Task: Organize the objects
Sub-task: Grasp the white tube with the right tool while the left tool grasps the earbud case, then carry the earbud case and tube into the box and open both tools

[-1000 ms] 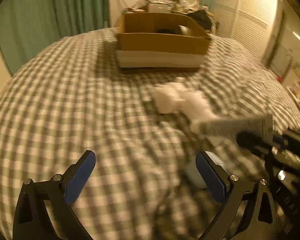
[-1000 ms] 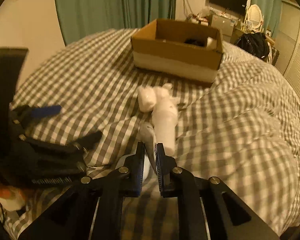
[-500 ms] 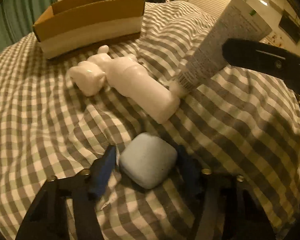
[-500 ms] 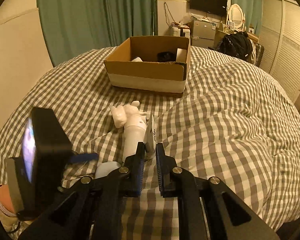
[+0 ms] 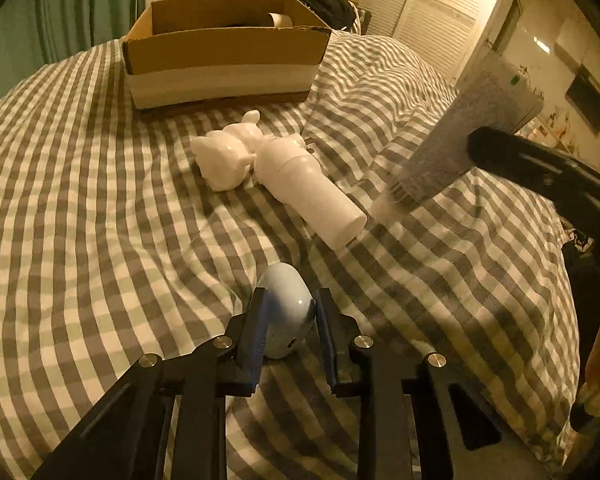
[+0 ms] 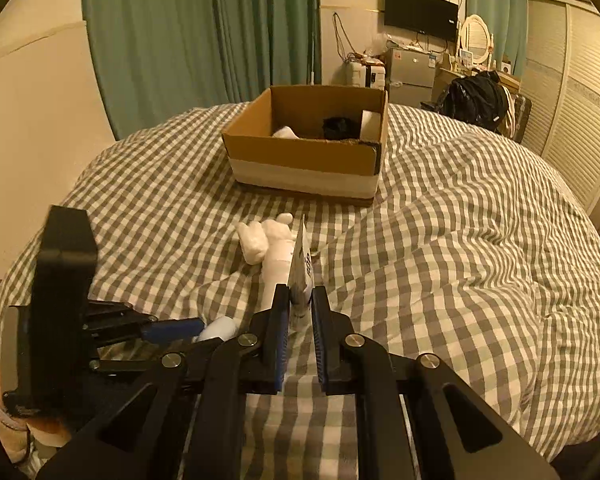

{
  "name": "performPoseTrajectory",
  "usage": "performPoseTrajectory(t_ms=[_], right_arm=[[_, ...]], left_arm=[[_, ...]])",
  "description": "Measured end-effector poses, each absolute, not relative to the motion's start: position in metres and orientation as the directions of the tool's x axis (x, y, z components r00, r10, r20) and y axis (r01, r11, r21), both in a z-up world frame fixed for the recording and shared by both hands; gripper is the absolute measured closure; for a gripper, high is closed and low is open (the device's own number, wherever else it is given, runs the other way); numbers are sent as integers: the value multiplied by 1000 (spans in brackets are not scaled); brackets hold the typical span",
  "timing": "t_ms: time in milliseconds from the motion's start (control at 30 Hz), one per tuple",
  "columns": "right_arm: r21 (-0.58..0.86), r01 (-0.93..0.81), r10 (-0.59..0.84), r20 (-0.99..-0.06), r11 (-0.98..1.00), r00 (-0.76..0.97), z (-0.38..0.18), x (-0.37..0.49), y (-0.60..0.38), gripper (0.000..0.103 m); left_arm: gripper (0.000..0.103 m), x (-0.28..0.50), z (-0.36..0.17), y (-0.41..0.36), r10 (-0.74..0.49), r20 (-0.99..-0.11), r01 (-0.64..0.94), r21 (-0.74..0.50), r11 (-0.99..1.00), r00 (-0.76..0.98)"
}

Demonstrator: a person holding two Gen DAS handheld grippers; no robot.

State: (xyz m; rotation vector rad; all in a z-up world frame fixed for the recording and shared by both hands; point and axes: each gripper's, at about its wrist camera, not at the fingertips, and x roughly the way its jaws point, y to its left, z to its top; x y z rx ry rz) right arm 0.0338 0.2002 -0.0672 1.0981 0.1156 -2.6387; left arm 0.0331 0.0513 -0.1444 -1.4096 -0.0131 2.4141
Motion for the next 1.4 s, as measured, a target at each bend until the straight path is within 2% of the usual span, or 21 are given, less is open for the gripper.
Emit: performPoseTrajectory(t_ms=[133, 167, 200, 267, 433, 733, 1100, 1400], right_arm=[[24, 289, -223, -695, -957, -683, -60, 41, 197, 92], [23, 289, -223, -695, -957, -683, -59, 42, 197, 92], [22, 289, -223, -695, -957, -684, -59, 43, 197, 92], [23, 287, -221, -696, -958, -683, -60, 44, 198, 92], [32, 279, -221, -700, -960, -679, -64, 42, 202, 92], [58, 270, -233, -699, -961, -677, -68, 38, 207, 92], [40, 290, -245, -653, -956, -717, -41, 52, 199, 92], [3, 316, -256, -593, -949, -764, -1, 53, 190, 92]], left_arm=[[76, 36, -150, 51, 297, -845, -284, -181, -942, -446], [70, 34, -154, 53, 296, -848, -285, -181, -941, -440], [55, 33, -158, 54, 285, -855, -284, -171, -943, -433], [44, 28, -168, 60, 244, -879, -282, -132, -950, -410], [44, 19, -179, 68, 225, -892, -303, -106, -947, -393], [45, 25, -173, 59, 258, -879, -291, -146, -946, -400], [45, 34, -127, 21, 313, -813, -202, -243, -949, -490], [45, 10, -71, 6, 294, -748, -187, -227, -956, -595]])
